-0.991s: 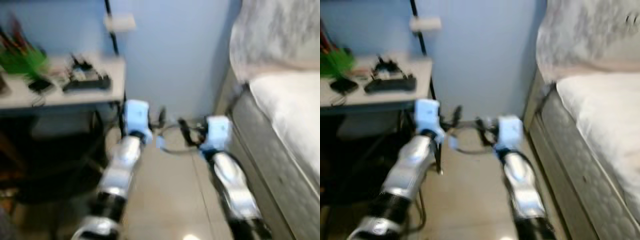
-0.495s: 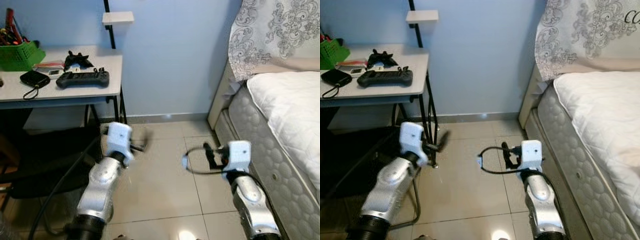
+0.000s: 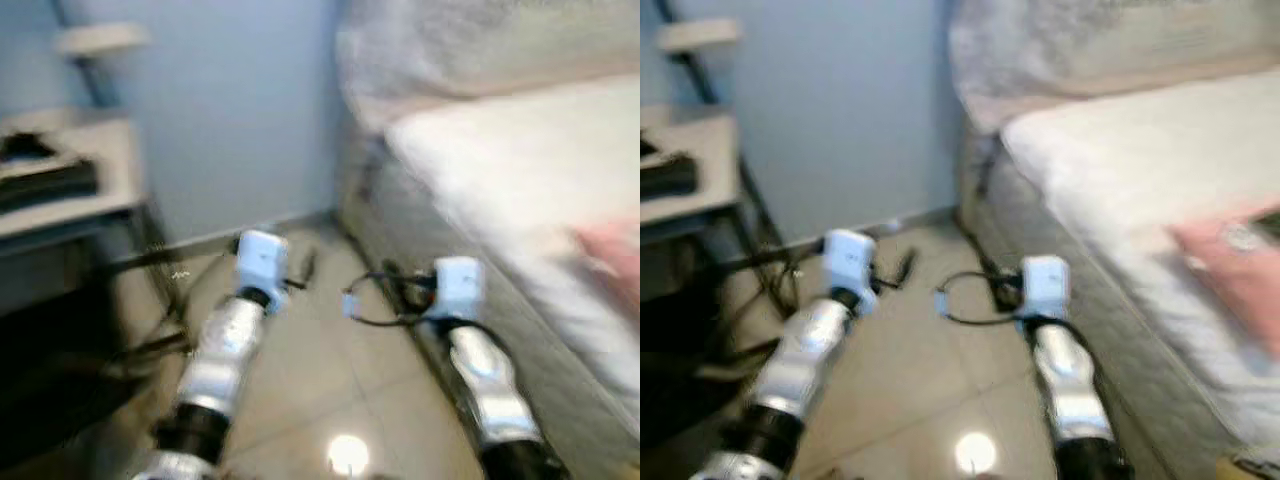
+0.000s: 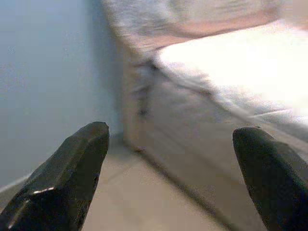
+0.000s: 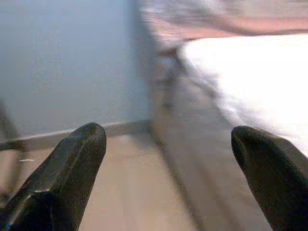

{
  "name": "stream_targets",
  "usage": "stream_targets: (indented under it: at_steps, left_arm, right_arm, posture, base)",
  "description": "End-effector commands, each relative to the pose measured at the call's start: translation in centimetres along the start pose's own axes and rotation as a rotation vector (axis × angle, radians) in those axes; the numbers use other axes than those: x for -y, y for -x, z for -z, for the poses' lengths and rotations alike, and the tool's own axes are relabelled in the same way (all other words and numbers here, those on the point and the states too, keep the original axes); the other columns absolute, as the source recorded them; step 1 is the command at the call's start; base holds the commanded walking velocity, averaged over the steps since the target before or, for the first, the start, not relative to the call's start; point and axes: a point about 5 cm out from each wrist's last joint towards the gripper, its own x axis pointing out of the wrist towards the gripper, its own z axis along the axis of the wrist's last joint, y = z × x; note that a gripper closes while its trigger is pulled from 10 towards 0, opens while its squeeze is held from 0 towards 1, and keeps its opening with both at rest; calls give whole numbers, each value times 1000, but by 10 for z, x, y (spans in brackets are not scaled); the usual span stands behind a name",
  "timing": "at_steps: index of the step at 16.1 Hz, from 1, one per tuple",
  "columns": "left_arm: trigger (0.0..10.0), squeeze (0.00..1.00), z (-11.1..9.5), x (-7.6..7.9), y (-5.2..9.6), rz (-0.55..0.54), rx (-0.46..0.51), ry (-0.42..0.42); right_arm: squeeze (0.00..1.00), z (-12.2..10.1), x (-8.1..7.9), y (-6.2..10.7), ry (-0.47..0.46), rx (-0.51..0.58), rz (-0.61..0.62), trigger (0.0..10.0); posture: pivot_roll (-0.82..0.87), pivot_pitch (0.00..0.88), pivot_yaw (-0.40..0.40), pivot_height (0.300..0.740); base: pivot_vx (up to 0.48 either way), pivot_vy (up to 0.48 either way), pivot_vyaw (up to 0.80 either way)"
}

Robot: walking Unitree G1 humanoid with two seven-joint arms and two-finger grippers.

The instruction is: Clean up the room

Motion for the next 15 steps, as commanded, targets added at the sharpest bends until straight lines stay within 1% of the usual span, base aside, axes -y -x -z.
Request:
stream_targets:
  at_steps: [1,2,3,5,7,8,9,10,11,12,13,15]
  left_arm:
    - [10000,0,1,-6,1,-11,-5,-4]
    - [10000,0,-2,-6,-1,-5,21,7]
    - [10000,0,-4,-8,0,-23,40,49]
    - [10000,0,1,-10,2,-18,16,104]
    - [10000,0,1,-13,0,-35,9,83]
    - [10000,0,1,-13,0,-33,-1,78]
    - [10000,0,4,-14,-1,-39,-18,69]
    - [10000,0,4,-17,-2,-59,-19,70]
    - [10000,0,2,-21,-2,-76,-14,51]
    - [10000,0,0,-22,-2,-79,-5,12]
    - [10000,0,0,-21,-1,-65,6,24]
    - [10000,0,2,-23,1,-69,4,22]
  right_arm:
    - [0,2,2,0,-1,-2,28,10000]
    - [0,1,4,1,18,6,33,10000]
    - [0,1,5,1,23,12,47,10000]
    - [0,1,14,1,39,2,130,10000]
    - [0,0,14,-1,-28,-4,136,10000]
    - [0,0,12,-2,-30,-6,131,10000]
    - [0,0,11,-3,-53,-18,132,10000]
    - [0,-2,10,-4,-27,-4,124,10000]
    - [0,-4,10,-5,-10,8,123,10000]
    - [0,-3,10,-4,-2,5,125,10000]
    - [0,-1,10,-2,5,0,126,10000]
    - [0,0,11,-1,5,-2,125,10000]
  posture:
    - [-9,0,-10,740]
    - [-13,0,-9,740]
    - [-13,0,-9,740]
    - [-13,0,-9,740]
    - [-9,0,-10,740]
    - [-7,0,-12,740]
    - [-7,0,-10,740]
    - [-8,0,-14,740]
    - [-8,0,-14,740]
    - [-9,0,-13,740]
    - [-10,0,-14,740]
    - [-8,0,-13,740]
  base:
    - [0,-431,-663]
    - [0,-424,-669]
    - [0,0,-669]
    - [0,0,-669]
    - [0,480,-653]
    - [0,480,-600]
    - [0,480,-594]
    - [0,458,-575]
    - [0,454,-569]
    - [0,0,-581]
    - [0,0,-575]
    - [0,0,-575]
